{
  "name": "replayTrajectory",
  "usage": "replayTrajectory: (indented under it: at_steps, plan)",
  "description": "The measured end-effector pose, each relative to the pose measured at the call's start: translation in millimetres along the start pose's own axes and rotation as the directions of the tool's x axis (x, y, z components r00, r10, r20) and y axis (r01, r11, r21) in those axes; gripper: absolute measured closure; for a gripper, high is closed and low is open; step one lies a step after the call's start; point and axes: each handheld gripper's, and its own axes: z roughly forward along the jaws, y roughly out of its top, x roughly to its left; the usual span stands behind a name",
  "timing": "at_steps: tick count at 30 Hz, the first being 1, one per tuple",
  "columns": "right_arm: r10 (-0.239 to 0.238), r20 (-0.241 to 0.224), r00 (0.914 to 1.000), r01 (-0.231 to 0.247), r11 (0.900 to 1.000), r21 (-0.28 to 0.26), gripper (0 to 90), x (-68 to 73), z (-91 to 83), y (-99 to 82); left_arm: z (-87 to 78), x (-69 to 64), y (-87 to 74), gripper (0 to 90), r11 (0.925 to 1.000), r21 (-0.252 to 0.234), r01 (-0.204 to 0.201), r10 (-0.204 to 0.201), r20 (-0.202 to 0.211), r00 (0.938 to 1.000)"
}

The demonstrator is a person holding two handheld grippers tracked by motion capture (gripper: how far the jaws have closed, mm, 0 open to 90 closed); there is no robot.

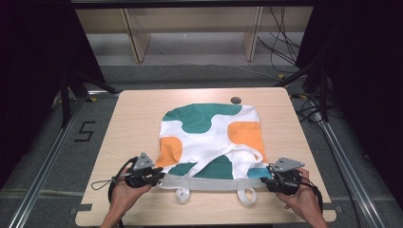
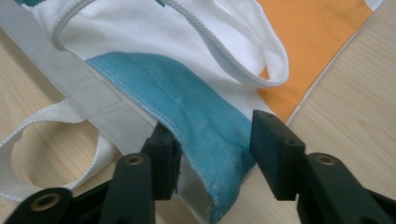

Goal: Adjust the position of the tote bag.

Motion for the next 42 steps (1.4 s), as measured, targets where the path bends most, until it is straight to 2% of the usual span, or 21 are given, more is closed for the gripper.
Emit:
replayTrajectory:
  at_steps: [1,3,4,6,7,8,10,14,16,17,19,20,21,22,25,26,28,29,30,35,42]
  plan:
    - [-0.002,-0.009,1.0000,0.002,1.0000,-0.006,62.4,0.5,-0.3,0.2,-0.7,0.9,-1.2,69.2,0.9994,0.024,-0.026,0.026,-0.001,0.9997]
    - [0.060,-0.036,0.9975,-0.061,0.9980,-0.018,70.8,4.6,0.0,1.4,3.4,-2.4,-6.1,64.7,0.9995,0.030,-0.011,0.011,-0.010,0.9999]
    - [0.082,-0.030,0.9962,-0.083,0.9963,-0.025,74.3,6.4,-1.2,1.4,3.3,-1.9,-6.8,61.3,0.9983,0.049,-0.034,0.035,-0.021,0.9992]
    - [0.045,-0.040,0.9982,-0.047,0.9978,-0.046,81.9,0.2,-2.8,2.6,5.7,-4.3,-8.8,55.0,0.9979,0.060,-0.024,0.027,-0.040,0.9989]
    - [0.078,-0.079,0.9938,-0.083,0.9949,-0.058,83.8,2.0,-3.5,4.2,7.0,-5.6,-9.4,53.8,0.9977,0.063,-0.026,0.029,-0.045,0.9985]
    - [0.078,-0.079,0.9938,-0.083,0.9949,-0.058,83.8,2.0,-3.5,4.2,7.2,-6.6,-9.3,53.8,0.9964,0.076,-0.038,0.043,-0.061,0.9972]
    - [0.110,-0.096,0.9893,-0.118,0.9902,-0.076,85.6,0.7,-7.8,5.4,9.8,-11.3,-10.9,51.0,0.9971,0.073,-0.021,0.028,-0.091,0.9955]
    - [0.133,-0.154,0.9791,-0.154,0.9793,-0.132,86.5,-5.5,-12.9,6.8,11.8,-12.0,-13.6,42.4,0.9960,0.087,-0.018,0.028,-0.113,0.9932]
    - [0.159,-0.156,0.9749,-0.180,0.9750,-0.130,86.5,-5.2,-15.9,7.4,11.0,-12.5,-14.5,41.7,0.9967,0.081,0.002,0.009,-0.126,0.9920]
    - [0.150,-0.136,0.9792,-0.169,0.9755,-0.140,86.7,-6.9,-17.5,8.0,10.1,-12.1,-14.4,41.2,0.9969,0.079,0.002,0.008,-0.126,0.9920]
    - [0.146,-0.143,0.9788,-0.168,0.9742,-0.151,86.7,-6.9,-20.2,9.9,6.6,-12.2,-13.8,41.1,0.9974,0.072,-0.001,0.013,-0.165,0.9863]
    - [0.145,-0.141,0.9794,-0.167,0.9727,-0.161,86.7,-8.0,-21.2,10.2,5.3,-12.4,-13.1,40.6,0.9962,0.085,-0.020,0.037,-0.197,0.9798]
    - [0.164,-0.168,0.9721,-0.191,0.9685,-0.160,86.7,-7.4,-22.8,11.0,5.0,-13.1,-12.4,39.9,0.9932,0.105,-0.050,0.073,-0.229,0.9707]
    - [0.163,-0.178,0.9703,-0.194,0.9659,-0.172,86.7,-8.2,-23.1,11.4,6.1,-14.2,-11.3,40.1,0.9911,0.118,-0.062,0.087,-0.228,0.9697]
    - [0.175,-0.176,0.9687,-0.204,0.9660,-0.159,86.8,-5.7,-22.5,12.5,11.1,-16.2,-9.7,54.4,0.9918,0.111,-0.063,0.085,-0.201,0.9760]
    - [0.159,-0.177,0.9714,-0.188,0.9690,-0.161,86.8,-7.2,-21.2,12.3,13.1,-14.5,-9.8,58.7,0.9952,0.092,-0.034,0.049,-0.167,0.9847]
    - [0.156,-0.165,0.9738,-0.183,0.9698,-0.161,86.7,-8.5,-20.8,10.9,13.5,-7.7,-10.1,64.0,0.9974,0.071,-0.013,0.023,-0.135,0.9906]
    - [0.175,-0.183,0.9673,-0.201,0.9704,-0.134,86.6,-7.4,-20.9,10.7,13.2,-6.2,-9.9,69.4,0.9978,0.065,-0.008,0.016,-0.124,0.9922]
    - [0.153,-0.163,0.9747,-0.178,0.9721,-0.152,86.6,-7.1,-18.7,10.3,13.1,-5.5,-9.3,74.7,0.9979,0.063,-0.014,0.022,-0.126,0.9918]
    - [0.149,-0.167,0.9746,-0.174,0.9741,-0.145,86.5,-7.2,-18.8,10.0,11.1,-10.6,-5.7,83.7,0.9918,0.074,-0.104,0.113,-0.127,0.9855]
    - [0.146,-0.172,0.9742,-0.171,0.9746,-0.144,86.5,-10.8,-23.6,9.8,1.1,-15.7,-5.8,85.9,0.9907,0.059,-0.122,0.126,-0.070,0.9895]
